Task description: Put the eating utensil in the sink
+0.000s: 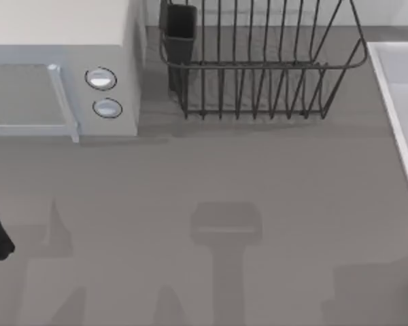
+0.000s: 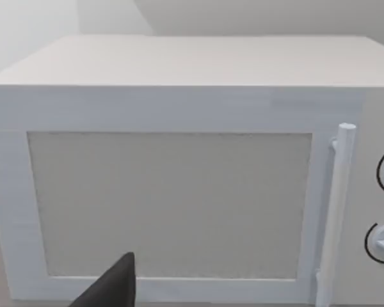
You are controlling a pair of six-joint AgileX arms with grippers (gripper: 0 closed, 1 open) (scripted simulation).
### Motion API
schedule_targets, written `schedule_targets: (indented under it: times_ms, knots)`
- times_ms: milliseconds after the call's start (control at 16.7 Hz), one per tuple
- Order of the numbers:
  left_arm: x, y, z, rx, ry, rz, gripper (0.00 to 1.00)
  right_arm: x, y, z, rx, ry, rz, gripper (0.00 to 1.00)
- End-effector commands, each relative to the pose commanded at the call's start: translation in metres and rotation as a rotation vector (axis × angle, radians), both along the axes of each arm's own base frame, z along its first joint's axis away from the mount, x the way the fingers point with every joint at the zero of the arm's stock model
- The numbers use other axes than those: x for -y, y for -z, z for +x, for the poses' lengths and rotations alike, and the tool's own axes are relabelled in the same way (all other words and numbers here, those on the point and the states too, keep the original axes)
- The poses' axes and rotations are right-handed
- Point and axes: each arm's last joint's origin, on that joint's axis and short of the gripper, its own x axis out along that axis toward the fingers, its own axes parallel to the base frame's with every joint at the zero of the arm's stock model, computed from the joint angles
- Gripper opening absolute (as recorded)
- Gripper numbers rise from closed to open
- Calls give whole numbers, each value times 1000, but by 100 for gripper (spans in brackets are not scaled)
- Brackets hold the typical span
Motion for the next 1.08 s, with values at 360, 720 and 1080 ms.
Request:
schedule_targets:
  times_ms: [360,720,1080]
  knots:
    - [0,0,0,0,0,0,100,0,0,0,0,0,0,62]
    - [0,0,0,0,0,0,100,0,0,0,0,0,0,17]
    - [0,0,0,0,0,0,100,0,0,0,0,0,0,0]
